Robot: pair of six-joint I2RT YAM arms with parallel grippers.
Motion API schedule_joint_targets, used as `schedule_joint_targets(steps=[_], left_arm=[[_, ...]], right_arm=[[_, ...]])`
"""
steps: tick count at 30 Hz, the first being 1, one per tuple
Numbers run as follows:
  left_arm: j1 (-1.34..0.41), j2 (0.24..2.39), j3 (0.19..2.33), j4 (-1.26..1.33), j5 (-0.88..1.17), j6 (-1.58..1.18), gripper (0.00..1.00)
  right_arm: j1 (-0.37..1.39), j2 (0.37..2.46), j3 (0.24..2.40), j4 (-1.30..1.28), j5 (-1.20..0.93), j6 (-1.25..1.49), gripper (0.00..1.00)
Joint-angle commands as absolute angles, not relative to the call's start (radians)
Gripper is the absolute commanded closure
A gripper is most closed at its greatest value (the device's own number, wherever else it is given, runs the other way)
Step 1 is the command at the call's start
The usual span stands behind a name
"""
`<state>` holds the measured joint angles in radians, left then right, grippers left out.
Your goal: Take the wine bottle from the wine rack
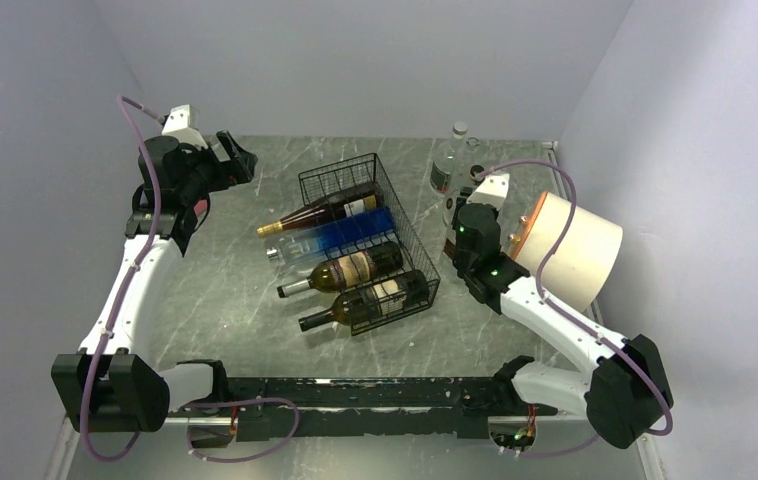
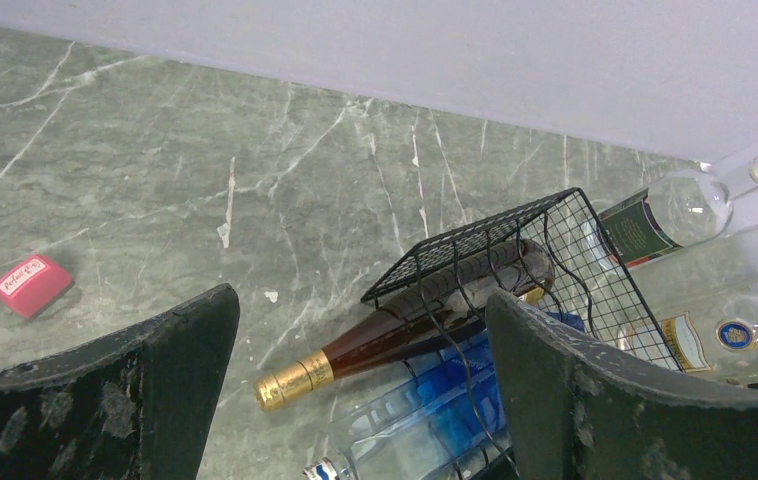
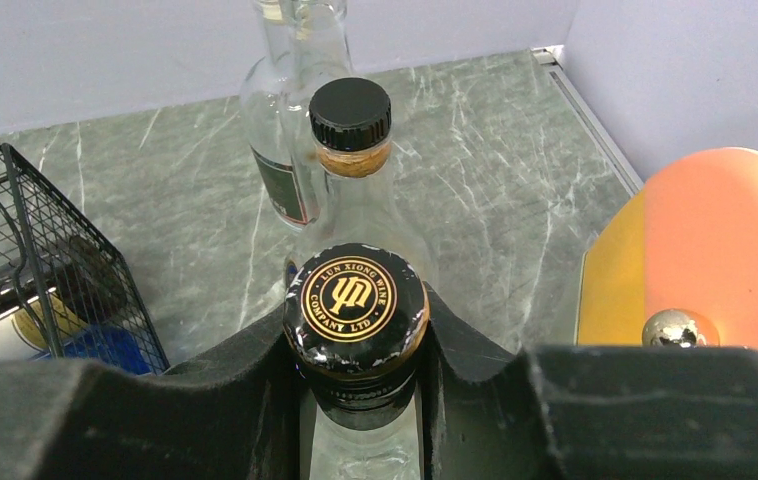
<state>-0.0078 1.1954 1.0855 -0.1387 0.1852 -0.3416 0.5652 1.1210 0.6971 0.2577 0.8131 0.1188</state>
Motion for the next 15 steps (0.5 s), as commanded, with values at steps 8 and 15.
schedule_joint_targets(steps=[8,15], left_arm=[[0.000,1.194,1.112,-0.112,0.225,-0.356,0.03],[0.000,1.188,1.108,-0.107,0.227,-0.357,0.02]], right_arm=[[0.558,1.040,0.715,0.248,0.773,0.117,0.47],[0.559,0.997,0.771,0.120,0.684,0.129,0.28]])
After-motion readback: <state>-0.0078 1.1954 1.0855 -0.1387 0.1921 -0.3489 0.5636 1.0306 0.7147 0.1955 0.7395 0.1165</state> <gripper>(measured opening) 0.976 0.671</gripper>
